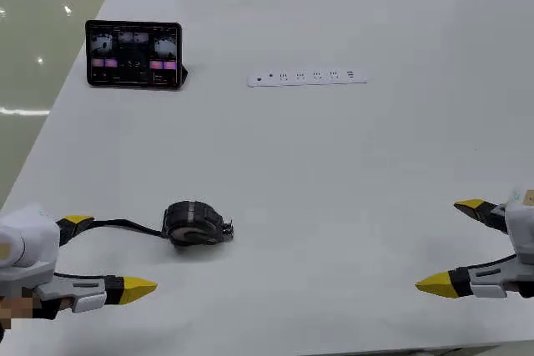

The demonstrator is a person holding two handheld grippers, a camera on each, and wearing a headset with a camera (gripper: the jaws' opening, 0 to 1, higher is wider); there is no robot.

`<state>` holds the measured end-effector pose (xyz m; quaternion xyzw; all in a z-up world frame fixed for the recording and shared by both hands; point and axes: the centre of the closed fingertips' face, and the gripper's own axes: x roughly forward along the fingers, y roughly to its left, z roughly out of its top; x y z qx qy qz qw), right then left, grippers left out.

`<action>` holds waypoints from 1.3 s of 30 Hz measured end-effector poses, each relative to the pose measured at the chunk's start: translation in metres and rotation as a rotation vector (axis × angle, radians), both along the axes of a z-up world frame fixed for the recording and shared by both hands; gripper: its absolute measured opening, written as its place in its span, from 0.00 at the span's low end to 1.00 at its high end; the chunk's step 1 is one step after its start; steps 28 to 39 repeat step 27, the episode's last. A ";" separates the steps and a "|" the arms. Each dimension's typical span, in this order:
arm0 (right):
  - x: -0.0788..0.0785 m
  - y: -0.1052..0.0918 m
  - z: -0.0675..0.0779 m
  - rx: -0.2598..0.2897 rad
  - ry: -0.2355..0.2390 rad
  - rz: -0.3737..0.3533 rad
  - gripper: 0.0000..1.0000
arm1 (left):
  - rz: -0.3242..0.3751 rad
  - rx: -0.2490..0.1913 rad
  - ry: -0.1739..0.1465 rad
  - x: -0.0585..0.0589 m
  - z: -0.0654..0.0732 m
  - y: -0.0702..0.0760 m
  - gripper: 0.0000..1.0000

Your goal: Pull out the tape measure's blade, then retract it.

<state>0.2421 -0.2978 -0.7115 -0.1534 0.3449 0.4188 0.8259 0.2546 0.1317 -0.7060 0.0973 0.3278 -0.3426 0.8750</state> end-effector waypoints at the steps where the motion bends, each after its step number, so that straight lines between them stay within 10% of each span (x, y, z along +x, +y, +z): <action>1: 0.000 0.000 0.000 -0.001 0.000 0.001 0.99 | 0.005 -0.006 0.005 0.000 0.000 0.001 0.99; 39: -0.003 -0.006 -0.003 -0.003 0.020 -0.009 0.99 | -0.016 -0.006 0.026 -0.002 -0.002 -0.001 0.99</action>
